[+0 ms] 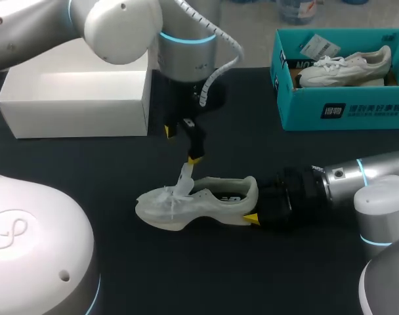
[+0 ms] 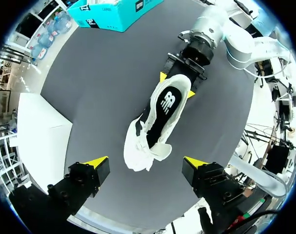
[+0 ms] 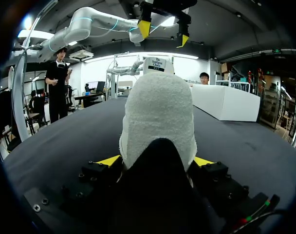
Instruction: Take the shoe out of the shoebox, open the shoe tongue, remove and reinsert the insole, then place the shoe into the shoebox
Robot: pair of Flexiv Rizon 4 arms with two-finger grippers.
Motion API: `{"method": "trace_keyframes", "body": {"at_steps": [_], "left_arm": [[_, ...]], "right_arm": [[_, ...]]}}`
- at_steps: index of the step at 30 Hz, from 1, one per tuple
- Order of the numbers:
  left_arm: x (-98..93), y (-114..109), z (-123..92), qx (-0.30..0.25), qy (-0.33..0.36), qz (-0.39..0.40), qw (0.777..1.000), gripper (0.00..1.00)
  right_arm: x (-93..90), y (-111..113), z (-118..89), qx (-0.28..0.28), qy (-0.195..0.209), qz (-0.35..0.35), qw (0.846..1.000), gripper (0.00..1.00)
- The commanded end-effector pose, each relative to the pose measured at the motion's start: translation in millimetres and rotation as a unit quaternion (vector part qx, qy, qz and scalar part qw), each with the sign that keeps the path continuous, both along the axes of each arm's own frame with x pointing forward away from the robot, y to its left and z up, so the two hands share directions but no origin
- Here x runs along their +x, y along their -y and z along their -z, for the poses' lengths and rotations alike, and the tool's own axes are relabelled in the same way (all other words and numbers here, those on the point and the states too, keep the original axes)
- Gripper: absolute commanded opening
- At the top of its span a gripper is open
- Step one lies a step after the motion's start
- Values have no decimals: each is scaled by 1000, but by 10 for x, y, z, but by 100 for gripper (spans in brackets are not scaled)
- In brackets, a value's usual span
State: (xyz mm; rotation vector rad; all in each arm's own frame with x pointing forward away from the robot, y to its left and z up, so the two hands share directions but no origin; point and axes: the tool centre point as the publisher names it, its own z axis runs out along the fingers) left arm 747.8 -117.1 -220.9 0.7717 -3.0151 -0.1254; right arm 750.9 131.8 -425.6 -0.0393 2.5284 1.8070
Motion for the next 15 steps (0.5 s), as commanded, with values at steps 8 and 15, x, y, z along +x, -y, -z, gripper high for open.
{"method": "trace_keyframes", "body": {"at_steps": [8, 15], "left_arm": [[-313, 133, -81, -41, 26, 153, 987, 100], [-373, 322, 126, -35, 9, 168, 985, 0]], "right_arm": [[-26, -28, 45, -2, 0, 1, 1000, 0], [-26, -28, 45, -2, 0, 1, 1000, 0]]}}
